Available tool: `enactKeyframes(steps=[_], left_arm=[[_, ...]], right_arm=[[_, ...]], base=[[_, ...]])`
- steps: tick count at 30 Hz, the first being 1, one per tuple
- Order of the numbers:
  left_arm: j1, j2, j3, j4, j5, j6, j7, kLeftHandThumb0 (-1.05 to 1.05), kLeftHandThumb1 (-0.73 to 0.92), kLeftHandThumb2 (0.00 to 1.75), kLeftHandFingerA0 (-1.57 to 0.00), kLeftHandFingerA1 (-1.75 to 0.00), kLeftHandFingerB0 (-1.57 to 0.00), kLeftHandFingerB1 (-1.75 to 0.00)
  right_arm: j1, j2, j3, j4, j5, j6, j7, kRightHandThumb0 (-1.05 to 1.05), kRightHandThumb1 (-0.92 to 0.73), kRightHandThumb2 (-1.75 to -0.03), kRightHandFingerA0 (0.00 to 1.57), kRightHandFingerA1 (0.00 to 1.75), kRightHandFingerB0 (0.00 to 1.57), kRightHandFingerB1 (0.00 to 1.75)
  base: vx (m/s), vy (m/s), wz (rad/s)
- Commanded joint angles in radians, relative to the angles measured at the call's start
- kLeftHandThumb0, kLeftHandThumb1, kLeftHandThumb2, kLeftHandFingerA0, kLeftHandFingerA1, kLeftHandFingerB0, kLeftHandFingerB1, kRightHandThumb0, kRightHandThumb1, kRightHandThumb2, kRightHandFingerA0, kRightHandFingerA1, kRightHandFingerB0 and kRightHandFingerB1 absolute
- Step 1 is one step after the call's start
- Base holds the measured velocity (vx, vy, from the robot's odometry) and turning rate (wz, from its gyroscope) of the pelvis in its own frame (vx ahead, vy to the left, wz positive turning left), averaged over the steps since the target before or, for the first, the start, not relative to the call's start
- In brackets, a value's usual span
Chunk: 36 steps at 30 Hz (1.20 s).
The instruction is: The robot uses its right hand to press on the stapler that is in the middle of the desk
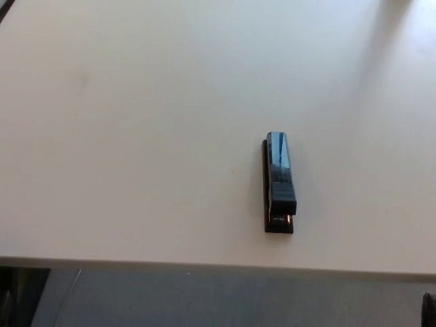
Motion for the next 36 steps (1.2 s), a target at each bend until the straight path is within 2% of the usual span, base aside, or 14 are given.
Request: enactKeyframes(steps=[1, 3, 4, 5, 8, 11, 13, 15, 18, 19, 21, 23, 25, 36], left_arm=[[-0.005, 0.018, 0.018, 0.031, -0.042, -0.053, -0.06, -0.57, 0.92, 0.82, 0.0, -0.11, -0.01, -0.18], [-0.007, 0.019, 0.015, 0.035, -0.035, -0.055, -0.045, -0.59, 0.91, 0.83, 0.0, -0.11, -0.03, -0.18], [-0.007, 0.019, 0.013, 0.036, -0.033, -0.06, -0.043, -0.59, 0.92, 0.83, 0.0, -0.11, -0.04, -0.19], [-0.005, 0.018, 0.014, 0.037, -0.033, -0.063, -0.045, -0.58, 0.92, 0.83, 0.0, -0.1, -0.02, -0.18], [-0.01, 0.017, 0.025, 0.04, -0.047, -0.053, -0.054, -0.6, 0.92, 0.83, 0.0, -0.13, -0.03, -0.18], [-0.009, 0.019, 0.018, 0.042, -0.037, -0.061, -0.046, -0.59, 0.92, 0.83, 0.0, -0.14, -0.02, -0.18], [-0.005, 0.019, 0.019, 0.039, -0.039, -0.064, -0.053, -0.57, 0.92, 0.84, 0.0, -0.13, -0.01, -0.18], [-0.008, 0.021, 0.023, 0.042, -0.043, -0.06, -0.052, -0.57, 0.92, 0.84, 0.0, -0.13, -0.03, -0.19], [-0.015, 0.027, 0.027, 0.046, -0.049, -0.052, -0.056, -0.58, 0.92, 0.84, 0.0, -0.12, -0.03, -0.19], [-0.016, 0.029, 0.025, 0.047, -0.048, -0.052, -0.058, -0.58, 0.92, 0.85, 0.0, -0.1, -0.02, -0.17], [-0.015, 0.031, 0.023, 0.047, -0.045, -0.061, -0.059, -0.58, 0.92, 0.83, 0.0, -0.11, -0.03, -0.18], [-0.013, 0.03, 0.026, 0.049, -0.05, -0.064, -0.06, -0.57, 0.92, 0.85, 0.0, -0.11, -0.02, -0.19], [-0.007, 0.028, 0.029, 0.05, -0.053, -0.071, -0.063, -0.55, 0.92, 0.84, 0.0, -0.1, -0.01, -0.18], [-0.014, 0.03, 0.035, 0.05, -0.058, -0.053, -0.054, -0.57, 0.92, 0.82, 0.0, -0.1, -0.03, -0.18]], right_arm=[[0.004, 0.001, -0.028, 0.016, 0.014, -0.101, -0.15, -0.63, -0.92, -0.68, 0.62, 0.4, 0.0, 0.19], [0.002, -0.002, 0.008, 0.012, -0.042, -0.126, -0.316, -0.54, -0.9, -0.69, 0.99, 0.77, 0.11, 0.22], [-0.002, -0.002, -0.011, 0.01, -0.025, -0.125, -0.354, -0.36, -0.68, -1.07, 1.07, 1.09, 0.0, 0.43], [-0.004, -0.004, -0.022, 0.008, -0.015, -0.13, -0.363, -0.46, -0.8, -0.85, 1.09, 1.32, 0.15, 0.39], [-0.01, -0.026, -0.085, 0.004, 0.054, -0.127, -0.324, -0.02, -0.82, -0.7, 0.96, 1.45, 0.23, 0.35], [-0.012, -0.069, -0.135, 0.012, 0.09, -0.085, -0.282, 0.05, -0.73, -0.64, 0.91, 1.54, 0.4, 0.4], [-0.013, -0.097, -0.164, 0.019, 0.104, -0.045, -0.265, 0.11, -0.67, -0.67, 0.89, 1.42, 0.5, 0.45], [-0.011, -0.132, -0.201, 0.028, 0.115, -0.006, -0.28, 0.11, -0.62, -0.58, 0.85, 0.94, 0.58, 0.44], [0.002, -0.163, -0.254, 0.031, 0.143, 0.015, -0.274, 0.09, -0.61, -0.58, 0.87, 0.88, 0.6, 0.45], [0.012, -0.172, -0.271, 0.031, 0.154, 0.018, -0.277, 0.09, -0.72, -0.61, 0.95, 1.2, 0.59, 0.45], [0.044, -0.194, -0.312, 0.027, 0.178, 0.017, -0.29, 0.1, -0.7, -0.61, 0.97, 0.95, 0.57, 0.43], [0.076, -0.206, -0.369, 0.02, 0.224, -0.003, -0.28, 0.12, -0.71, -0.66, 0.98, 1.01, 0.57, 0.44], [0.118, -0.214, -0.34, 0.014, 0.161, -0.058, -0.397, 0.11, -0.62, -0.59, 1.17, 0.7, 0.67, 0.44], [0.18, -0.325, -0.517, 0.003, 0.274, -0.152, -0.528, -0.07, -0.71, -0.61, 1.06, 0.6, 0.7, 0.45]], base=[[0.0, 0.0, 0.0], [0.0, 0.0, 0.0], [0.0, 0.0, 0.0], [0.0, 0.0, 0.0], [0.0, 0.0, 0.0], [0.0, 0.0, 0.0], [0.0, 0.0, 0.0], [0.0, 0.0, 0.0], [0.0, 0.0, 0.0], [0.0, 0.0, 0.0], [0.0, 0.0, 0.0], [0.0, 0.0, 0.0], [0.0, 0.0, 0.0], [0.0, 0.0, 0.0]])
